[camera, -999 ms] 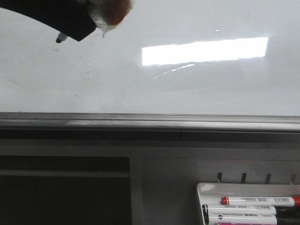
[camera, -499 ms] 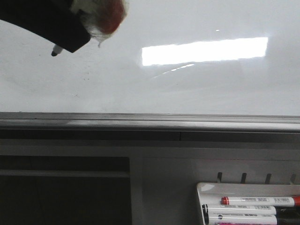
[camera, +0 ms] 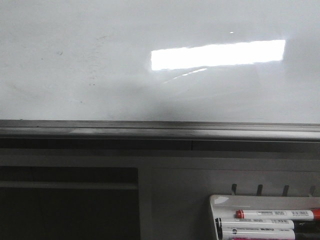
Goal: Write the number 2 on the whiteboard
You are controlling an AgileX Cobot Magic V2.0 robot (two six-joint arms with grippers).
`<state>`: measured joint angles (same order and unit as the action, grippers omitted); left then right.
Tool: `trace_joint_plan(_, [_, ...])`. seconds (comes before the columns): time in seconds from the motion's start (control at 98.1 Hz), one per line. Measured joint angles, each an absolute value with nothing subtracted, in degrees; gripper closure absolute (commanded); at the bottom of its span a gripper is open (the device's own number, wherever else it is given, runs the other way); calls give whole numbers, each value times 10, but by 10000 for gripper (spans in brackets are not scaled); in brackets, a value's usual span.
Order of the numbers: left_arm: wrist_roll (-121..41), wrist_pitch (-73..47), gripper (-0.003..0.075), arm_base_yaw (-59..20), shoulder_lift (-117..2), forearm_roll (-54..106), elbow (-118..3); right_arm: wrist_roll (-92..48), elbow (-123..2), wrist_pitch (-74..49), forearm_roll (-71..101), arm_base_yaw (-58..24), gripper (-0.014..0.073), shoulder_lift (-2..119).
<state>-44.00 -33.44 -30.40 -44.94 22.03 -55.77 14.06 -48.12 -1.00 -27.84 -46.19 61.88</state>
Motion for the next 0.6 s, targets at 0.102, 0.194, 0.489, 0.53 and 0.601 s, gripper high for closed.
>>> trace_joint_plan(0.102, [-396,-334,551,-267,-398,221,-552,141,-488,-9,-309,-417,672,647])
trace_joint_plan(0.194, [-374,-334,739,-237,-355,222,-534,141,-491,-10,-329,-394,672,672])
trace_joint_plan(0.489, [-364,-346,741,-205,-292,231,-461,143,-530,-44,-365,-387,672,725])
trace_joint_plan(0.53, [-363,-348,741,-205,-289,237,-455,145,-536,-50,-372,-387,672,731])
trace_joint_plan(0.601, [-363,-349,741,-205,-289,244,-451,147,-547,-61,-377,-387,672,738])
